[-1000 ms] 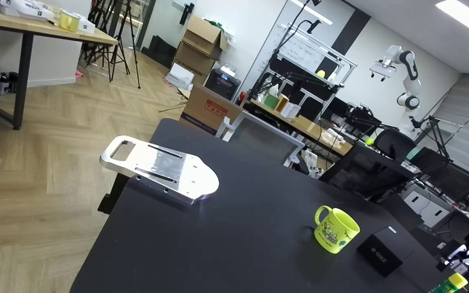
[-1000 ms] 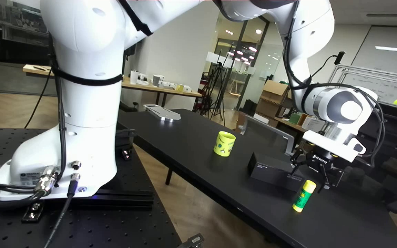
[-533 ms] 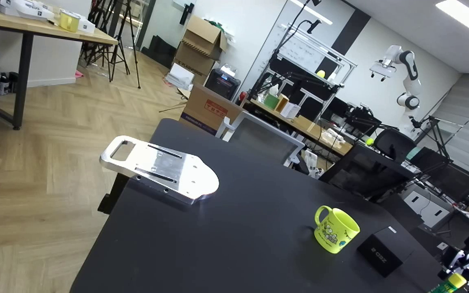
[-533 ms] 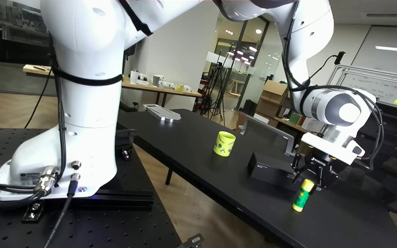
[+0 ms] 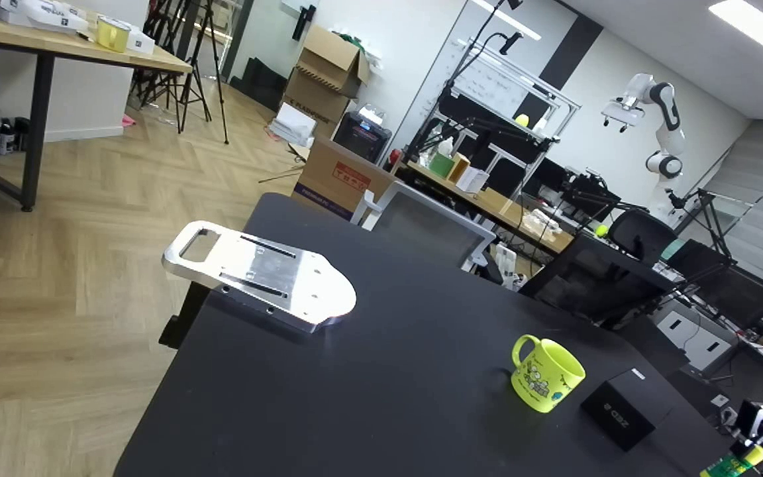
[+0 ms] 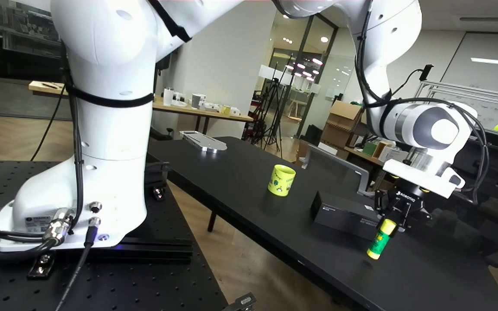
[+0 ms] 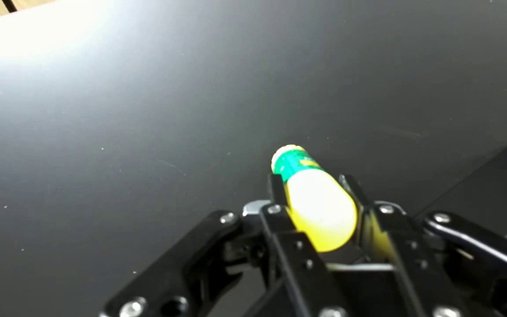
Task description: Remove the glue stick from the cup,place it on the box then the table,back into the cup and lastly on the table
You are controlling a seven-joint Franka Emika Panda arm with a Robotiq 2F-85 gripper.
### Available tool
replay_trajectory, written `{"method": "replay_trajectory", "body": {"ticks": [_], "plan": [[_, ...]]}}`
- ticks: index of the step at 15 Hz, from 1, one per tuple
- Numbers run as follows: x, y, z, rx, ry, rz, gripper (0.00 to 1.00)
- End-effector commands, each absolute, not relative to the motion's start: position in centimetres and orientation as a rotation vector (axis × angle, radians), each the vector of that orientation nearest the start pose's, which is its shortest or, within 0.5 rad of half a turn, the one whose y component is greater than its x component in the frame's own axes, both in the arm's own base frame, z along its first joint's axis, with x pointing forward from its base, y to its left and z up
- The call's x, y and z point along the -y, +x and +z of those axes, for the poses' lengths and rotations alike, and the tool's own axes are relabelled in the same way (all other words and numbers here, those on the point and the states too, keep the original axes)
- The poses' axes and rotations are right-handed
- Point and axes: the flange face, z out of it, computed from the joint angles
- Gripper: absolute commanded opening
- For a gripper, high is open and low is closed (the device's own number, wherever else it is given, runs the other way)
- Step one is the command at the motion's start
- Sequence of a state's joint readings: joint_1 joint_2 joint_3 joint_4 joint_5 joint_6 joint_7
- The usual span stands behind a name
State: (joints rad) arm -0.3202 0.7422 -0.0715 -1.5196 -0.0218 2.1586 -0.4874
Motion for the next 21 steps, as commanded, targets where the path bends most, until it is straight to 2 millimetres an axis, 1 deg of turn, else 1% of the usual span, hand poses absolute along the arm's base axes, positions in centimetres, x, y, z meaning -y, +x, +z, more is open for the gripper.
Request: {"method": "replay_trajectory", "body": {"ticks": [1,3,5,6,8,9,10,13,15,16,17,18,19,21], "plan": [[24.6,64.8,25.7,0.206,-3.155,0.201,0.09],[23.1,65.2,28.4,0.248,-3.161,0.184,0.09],[20.7,65.8,31.0,0.311,-3.16,0.166,0.09],[19.2,66.1,32.1,0.348,-3.161,0.152,0.09],[15.4,66.8,33.7,0.444,-3.137,0.142,0.09],[12.7,67.2,34.3,0.503,-3.12,0.134,0.09],[10.3,67.5,34.8,0.558,-3.108,0.128,0.09],[2.0,67.8,36.1,0.748,-3.057,0.142,0.09],[-3.4,67.1,36.6,0.88,-3.013,0.178,0.09],[-5.5,66.6,36.7,0.936,-2.99,0.204,0.09],[-7.5,65.9,36.8,0.988,-2.978,0.225,0.09],[-9.0,65.3,36.9,1.033,-2.965,0.237,0.09],[-10.2,65.0,36.9,1.05,-2.96,0.184,0.09],[-11.8,64.8,36.8,1.048,-2.945,0.085,0.09]]}}
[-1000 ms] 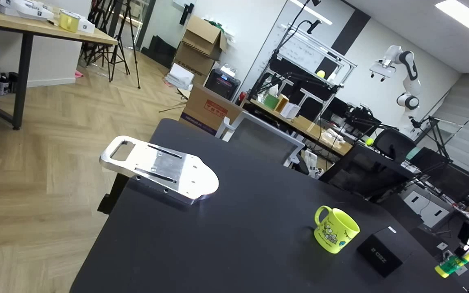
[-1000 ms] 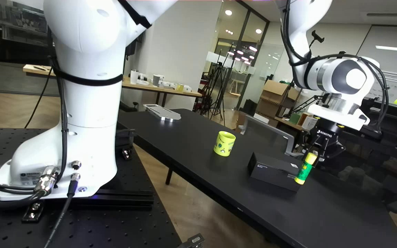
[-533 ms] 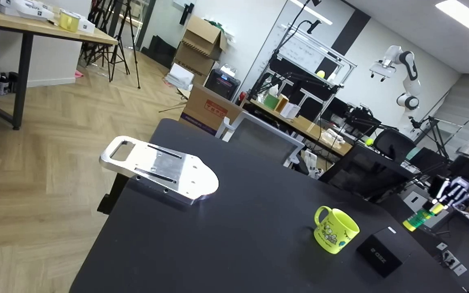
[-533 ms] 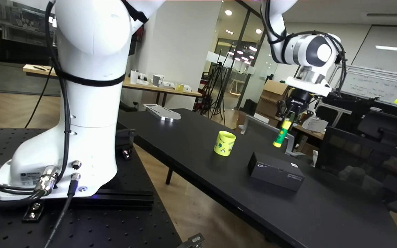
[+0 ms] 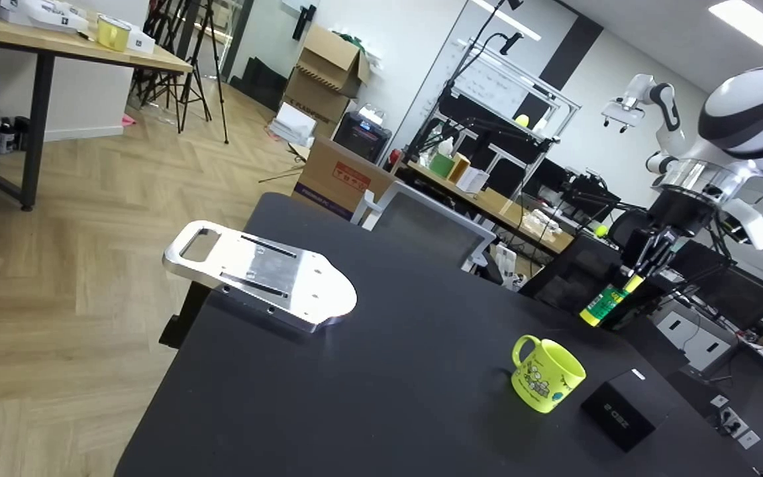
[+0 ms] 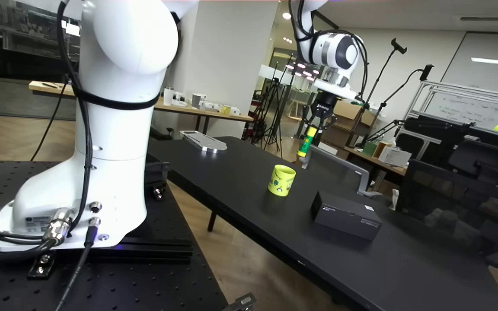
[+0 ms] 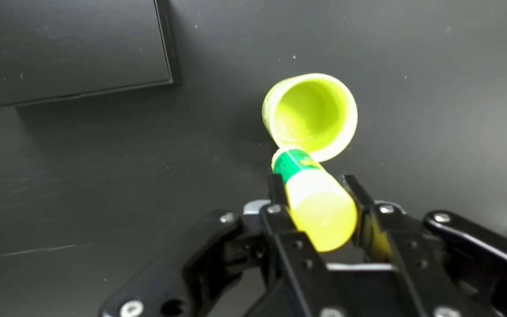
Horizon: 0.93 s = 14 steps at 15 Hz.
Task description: Remove the glue stick from the cup,place it on the box then the table,back into the cup and lastly on the table
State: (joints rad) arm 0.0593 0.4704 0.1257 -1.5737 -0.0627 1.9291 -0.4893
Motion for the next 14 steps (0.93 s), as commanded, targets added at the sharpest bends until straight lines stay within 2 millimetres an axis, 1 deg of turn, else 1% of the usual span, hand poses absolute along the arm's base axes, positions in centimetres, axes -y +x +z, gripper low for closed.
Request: {"method": "replay_trajectory", "body": {"ticks": [1,3,8,14], "plan": [[-12.2,64.6,36.6,1.053,-2.94,0.065,0.09],[-12.4,64.2,35.9,1.073,-2.937,0.072,0.09],[-11.9,63.0,33.8,1.078,-2.923,0.166,0.09],[-11.6,62.2,31.3,1.078,-2.906,0.234,0.09]]}}
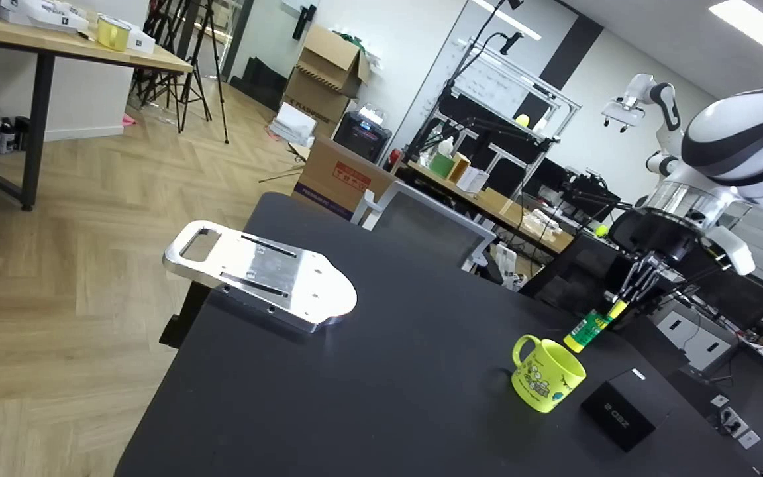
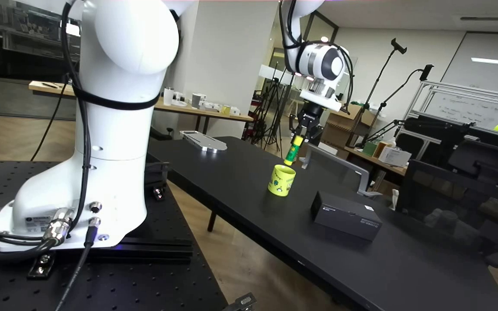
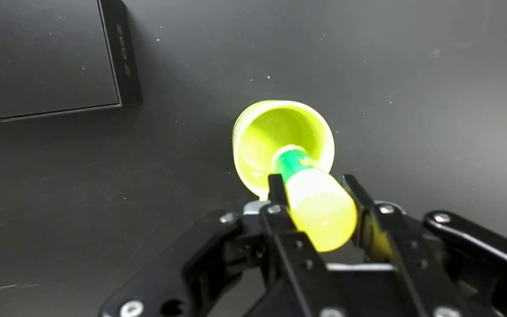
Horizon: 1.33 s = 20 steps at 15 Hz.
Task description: Remove the glue stick from the cup,place it on the box then the table,back into the cup and lastly on the table
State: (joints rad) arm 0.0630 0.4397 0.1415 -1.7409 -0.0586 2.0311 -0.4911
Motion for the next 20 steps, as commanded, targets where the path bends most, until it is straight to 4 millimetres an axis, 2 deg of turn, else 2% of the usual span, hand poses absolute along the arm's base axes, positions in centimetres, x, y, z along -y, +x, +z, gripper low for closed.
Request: {"method": "replay_trajectory", "body": {"ticks": [1,8,15,16,17,20], "plan": [[-11.6,62.1,30.8,1.08,-2.903,0.256,0.09],[-12.0,61.8,26.5,1.095,-2.929,0.349,0.09],[-13.4,61.8,23.8,1.12,-2.982,0.3,0.09],[-13.5,61.7,23.7,1.116,-2.978,0.313,0.59],[-13.6,61.6,23.7,1.119,-2.979,0.316,0.6],[-13.5,61.6,24.6,1.093,-2.993,0.325,0.79]]}}
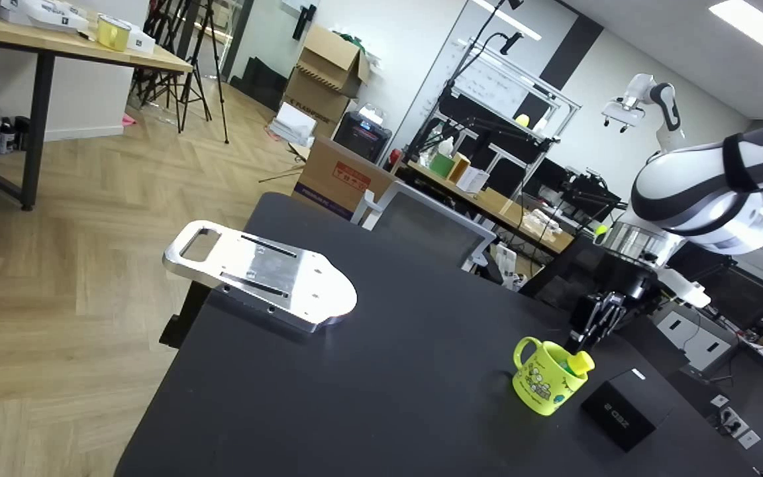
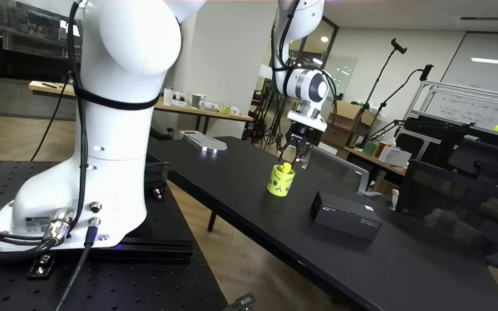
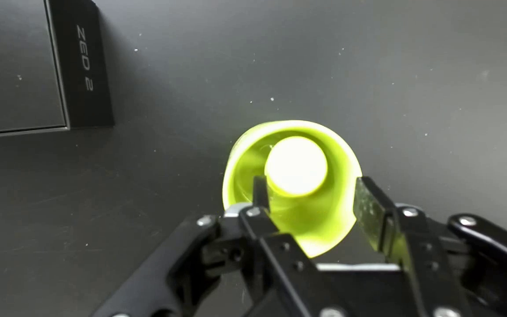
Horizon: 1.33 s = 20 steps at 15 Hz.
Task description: Remove the glue stick from the cup,place it on the box then the table,back into the cup and lastly on the table
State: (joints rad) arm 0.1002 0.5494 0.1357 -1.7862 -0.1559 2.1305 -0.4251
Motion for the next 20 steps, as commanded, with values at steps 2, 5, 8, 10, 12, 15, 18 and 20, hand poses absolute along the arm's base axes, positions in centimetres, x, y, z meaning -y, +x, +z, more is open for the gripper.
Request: {"method": "replay_trajectory", "body": {"ticks": [2,5,8,10,12,15,18,20], "plan": [[-13.1,61.5,25.8,1.016,-3.032,0.35,0.93],[-12.4,61.3,27.6,0.887,-3.083,0.412,1.0],[-11.8,61.0,28.5,0.92,-3.142,0.599,1.0],[-11.8,61.2,28.5,1.002,-3.165,0.695,1.0],[-12.5,61.5,28.6,1.146,-3.143,0.748,1.0],[-14.2,61.9,27.8,1.304,-3.104,0.797,1.0],[-16.1,62.1,25.8,1.479,-3.001,0.831,1.0],[-16.9,62.1,24.5,1.542,-2.954,0.872,1.0]]}}
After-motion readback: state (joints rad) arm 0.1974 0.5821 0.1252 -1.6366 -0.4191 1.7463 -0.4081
